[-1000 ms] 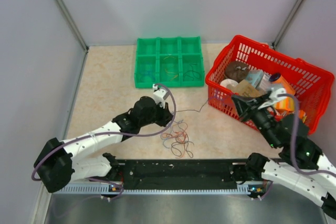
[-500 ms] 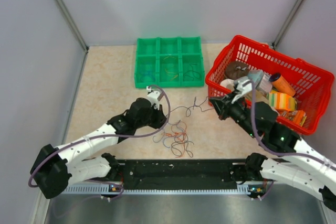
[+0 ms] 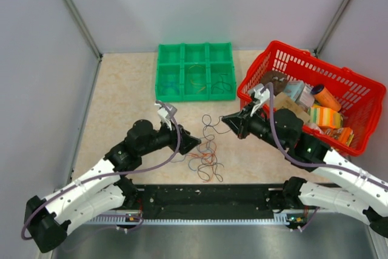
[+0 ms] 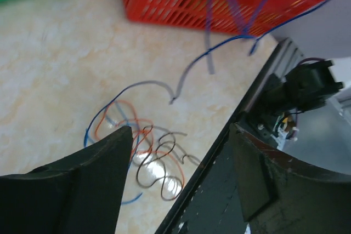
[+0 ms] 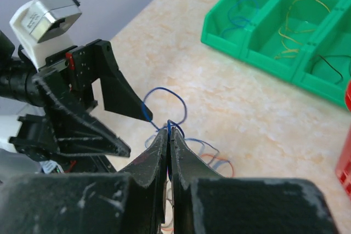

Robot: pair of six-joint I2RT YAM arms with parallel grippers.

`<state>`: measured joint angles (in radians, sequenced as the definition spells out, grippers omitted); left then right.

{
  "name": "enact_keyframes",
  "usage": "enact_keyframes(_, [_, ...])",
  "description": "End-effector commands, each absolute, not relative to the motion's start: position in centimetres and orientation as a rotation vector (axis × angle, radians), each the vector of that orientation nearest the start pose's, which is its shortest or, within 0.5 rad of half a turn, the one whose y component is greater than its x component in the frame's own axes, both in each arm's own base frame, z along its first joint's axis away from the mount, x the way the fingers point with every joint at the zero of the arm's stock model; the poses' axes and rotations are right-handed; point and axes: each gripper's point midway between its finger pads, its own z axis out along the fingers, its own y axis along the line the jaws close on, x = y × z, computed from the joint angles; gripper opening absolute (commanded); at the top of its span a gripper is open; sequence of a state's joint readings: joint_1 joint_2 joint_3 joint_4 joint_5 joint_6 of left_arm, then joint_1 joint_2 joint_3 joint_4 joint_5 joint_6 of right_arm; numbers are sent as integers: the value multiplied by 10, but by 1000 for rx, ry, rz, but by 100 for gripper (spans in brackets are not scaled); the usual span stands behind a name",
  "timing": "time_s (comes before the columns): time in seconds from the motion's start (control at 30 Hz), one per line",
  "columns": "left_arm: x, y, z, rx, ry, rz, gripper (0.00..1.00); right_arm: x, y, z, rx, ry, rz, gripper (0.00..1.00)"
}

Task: Untangle the cables

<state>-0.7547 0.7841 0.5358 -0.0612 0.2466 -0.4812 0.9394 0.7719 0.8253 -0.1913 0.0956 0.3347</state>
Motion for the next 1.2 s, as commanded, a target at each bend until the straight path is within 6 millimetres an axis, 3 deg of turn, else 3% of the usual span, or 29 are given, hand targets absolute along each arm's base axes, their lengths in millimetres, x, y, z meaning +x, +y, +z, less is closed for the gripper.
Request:
enact_keyframes(0.0, [163,-272,267,588,1606,-1248,80,181,266,369,-432,1549,1021,0])
enact_keyframes(0.2, [180,-293,281,629,1632,-1247,86,175,273,388,-448,1511,1084,0])
enact_keyframes(0.33, [195,-299,290,610,1602,-1212,81,171,273,388,-449,1512,1114,0])
enact_keyframes(0.37, [197,-300,294,614,1593,-1211,75,170,274,385,-450,1518,1120,0])
enact_keyframes(0.43, [201,-302,305,624,1571,-1197,54,169,274,381,-448,1527,1124,0])
enact_keyframes(0.57, [219,-287,331,571,1555,-1046,0,172,271,360,-430,1574,1098,0])
enact_keyframes(0.6, [223,-280,344,545,1533,-1001,0,173,272,354,-430,1589,1092,5])
enact_keyframes(0.67, [226,-267,366,518,1506,-945,0,174,273,341,-442,1618,1078,30])
enact_keyframes(0.73, [224,-256,388,491,1490,-913,0,177,271,328,-438,1651,1046,63])
enact_keyframes(0.8, [220,-245,420,462,1452,-903,0,179,271,316,-452,1675,1018,80])
enact_keyframes(0.9, [218,-233,450,393,1444,-900,0,178,279,299,-512,1684,1021,90])
enact_keyframes(1.03, [206,-227,487,336,1404,-973,0,175,300,301,-600,1585,1091,94])
enact_keyframes(1.17, [199,-223,507,314,1364,-1008,0,193,315,300,-559,1617,1064,94])
